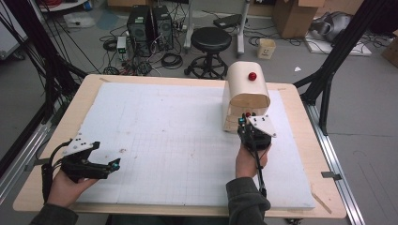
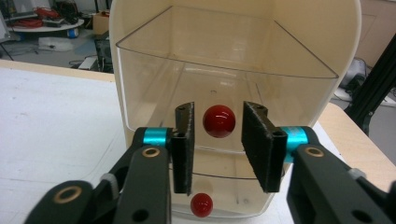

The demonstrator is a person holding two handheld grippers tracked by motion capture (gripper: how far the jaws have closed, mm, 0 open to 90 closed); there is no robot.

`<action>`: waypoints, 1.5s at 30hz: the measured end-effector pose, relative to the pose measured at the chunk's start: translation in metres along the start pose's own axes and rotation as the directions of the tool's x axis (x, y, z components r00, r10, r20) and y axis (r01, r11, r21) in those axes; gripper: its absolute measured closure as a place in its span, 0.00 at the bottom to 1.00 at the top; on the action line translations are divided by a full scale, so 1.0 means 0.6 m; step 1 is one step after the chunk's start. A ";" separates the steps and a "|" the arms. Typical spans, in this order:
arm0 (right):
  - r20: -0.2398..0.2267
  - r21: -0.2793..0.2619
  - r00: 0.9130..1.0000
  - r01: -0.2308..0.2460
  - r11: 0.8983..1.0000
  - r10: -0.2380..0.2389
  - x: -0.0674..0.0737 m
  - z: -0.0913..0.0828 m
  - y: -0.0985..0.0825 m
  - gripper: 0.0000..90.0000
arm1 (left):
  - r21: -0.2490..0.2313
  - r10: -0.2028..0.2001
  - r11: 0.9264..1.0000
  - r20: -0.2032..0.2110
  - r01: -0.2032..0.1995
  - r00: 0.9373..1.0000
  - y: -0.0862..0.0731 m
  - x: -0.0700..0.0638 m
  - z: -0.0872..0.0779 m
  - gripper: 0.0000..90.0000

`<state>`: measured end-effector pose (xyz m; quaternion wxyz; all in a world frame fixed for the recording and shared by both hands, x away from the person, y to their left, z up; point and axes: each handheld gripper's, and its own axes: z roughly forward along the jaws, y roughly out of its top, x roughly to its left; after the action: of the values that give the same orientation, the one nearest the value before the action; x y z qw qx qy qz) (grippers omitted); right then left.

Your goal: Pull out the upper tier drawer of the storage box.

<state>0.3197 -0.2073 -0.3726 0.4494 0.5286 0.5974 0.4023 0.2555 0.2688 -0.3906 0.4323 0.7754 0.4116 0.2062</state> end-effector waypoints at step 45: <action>-0.007 0.009 0.999 0.049 0.999 -0.049 -0.004 -0.022 -0.009 0.81 | -0.005 0.000 1.000 -0.005 0.000 1.000 0.000 0.001 -0.003 0.02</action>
<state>0.3055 -0.2106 -0.3736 0.4544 0.5145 0.6135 0.3904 0.2548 0.2701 -0.3899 0.4334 0.7738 0.4119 0.2092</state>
